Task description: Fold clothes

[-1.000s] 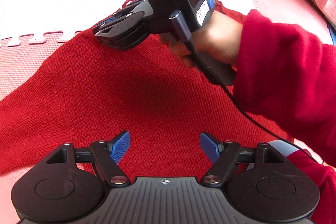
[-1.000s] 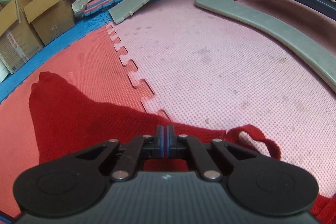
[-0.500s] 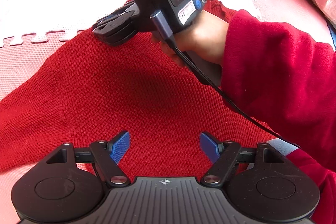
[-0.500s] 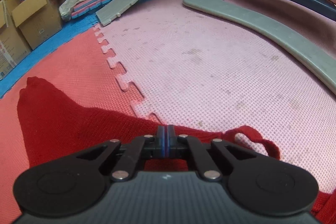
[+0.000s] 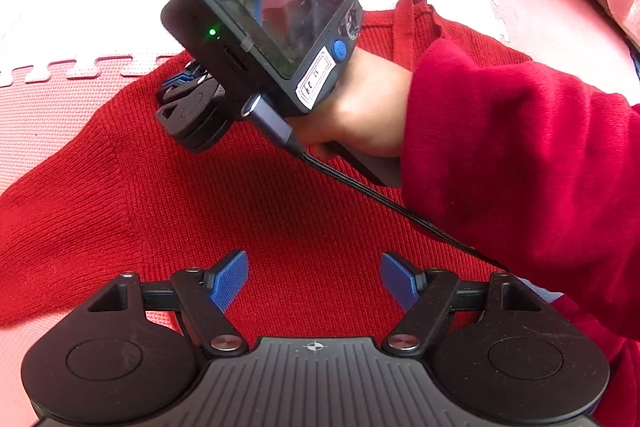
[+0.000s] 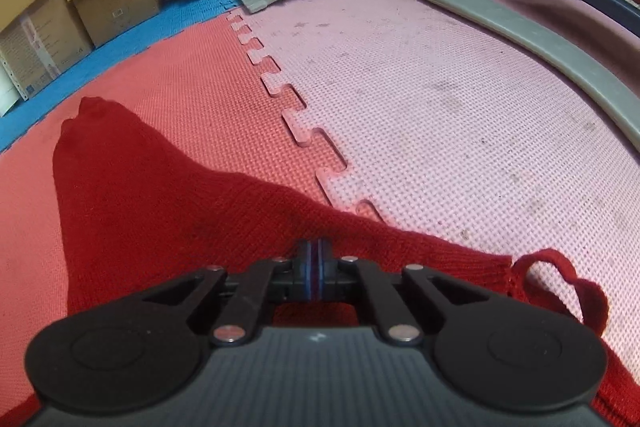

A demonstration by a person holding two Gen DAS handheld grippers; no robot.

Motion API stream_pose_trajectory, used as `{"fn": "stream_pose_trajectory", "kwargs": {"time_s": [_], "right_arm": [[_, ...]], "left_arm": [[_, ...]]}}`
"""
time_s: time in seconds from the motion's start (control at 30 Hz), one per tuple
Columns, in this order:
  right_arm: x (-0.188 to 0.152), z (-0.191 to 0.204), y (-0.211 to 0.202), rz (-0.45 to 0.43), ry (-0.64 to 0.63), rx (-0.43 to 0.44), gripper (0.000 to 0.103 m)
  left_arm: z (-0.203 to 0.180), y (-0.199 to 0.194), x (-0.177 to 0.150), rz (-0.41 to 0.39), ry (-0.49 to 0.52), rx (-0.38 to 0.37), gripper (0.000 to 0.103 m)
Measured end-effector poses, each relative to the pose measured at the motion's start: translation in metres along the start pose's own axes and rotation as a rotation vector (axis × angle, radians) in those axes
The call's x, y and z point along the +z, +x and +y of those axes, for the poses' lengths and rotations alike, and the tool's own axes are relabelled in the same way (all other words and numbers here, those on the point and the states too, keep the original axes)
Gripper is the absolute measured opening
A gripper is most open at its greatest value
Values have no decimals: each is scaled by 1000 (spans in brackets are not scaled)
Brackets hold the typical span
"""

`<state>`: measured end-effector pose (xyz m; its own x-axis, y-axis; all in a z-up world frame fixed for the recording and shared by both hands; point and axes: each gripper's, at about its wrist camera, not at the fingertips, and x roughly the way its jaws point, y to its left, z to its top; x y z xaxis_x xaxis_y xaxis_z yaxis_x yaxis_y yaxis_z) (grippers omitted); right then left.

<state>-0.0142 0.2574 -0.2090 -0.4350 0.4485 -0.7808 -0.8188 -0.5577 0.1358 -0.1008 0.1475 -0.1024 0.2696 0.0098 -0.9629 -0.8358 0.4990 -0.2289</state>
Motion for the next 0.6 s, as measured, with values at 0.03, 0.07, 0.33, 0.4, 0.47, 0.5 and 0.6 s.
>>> {"fn": "stream_pose_trajectory", "kwargs": {"time_s": [0.03,0.07,0.33,0.4,0.47,0.5,0.6], "right_arm": [[0,-5,-4,-9,33,-9,2],[0,-10,-9,-24,58,-38,2],[4,-47,-11,14,164,-61,0],[9,-42,-14,28,188,-57,1],[13,-36,-18,21,218,-14,3],[16,-32,-18,22,217,15,3],[25,-13,-12,33,125,64,3]], "left_arm": [[0,1,1,4,1,-2,76],[0,2,1,11,1,-4,76],[4,-1,29,26,7,-2,76],[7,-9,36,23,2,1,76],[10,-18,43,21,2,4,76],[12,-22,45,21,3,6,76],[17,-33,49,19,3,15,76]]}}
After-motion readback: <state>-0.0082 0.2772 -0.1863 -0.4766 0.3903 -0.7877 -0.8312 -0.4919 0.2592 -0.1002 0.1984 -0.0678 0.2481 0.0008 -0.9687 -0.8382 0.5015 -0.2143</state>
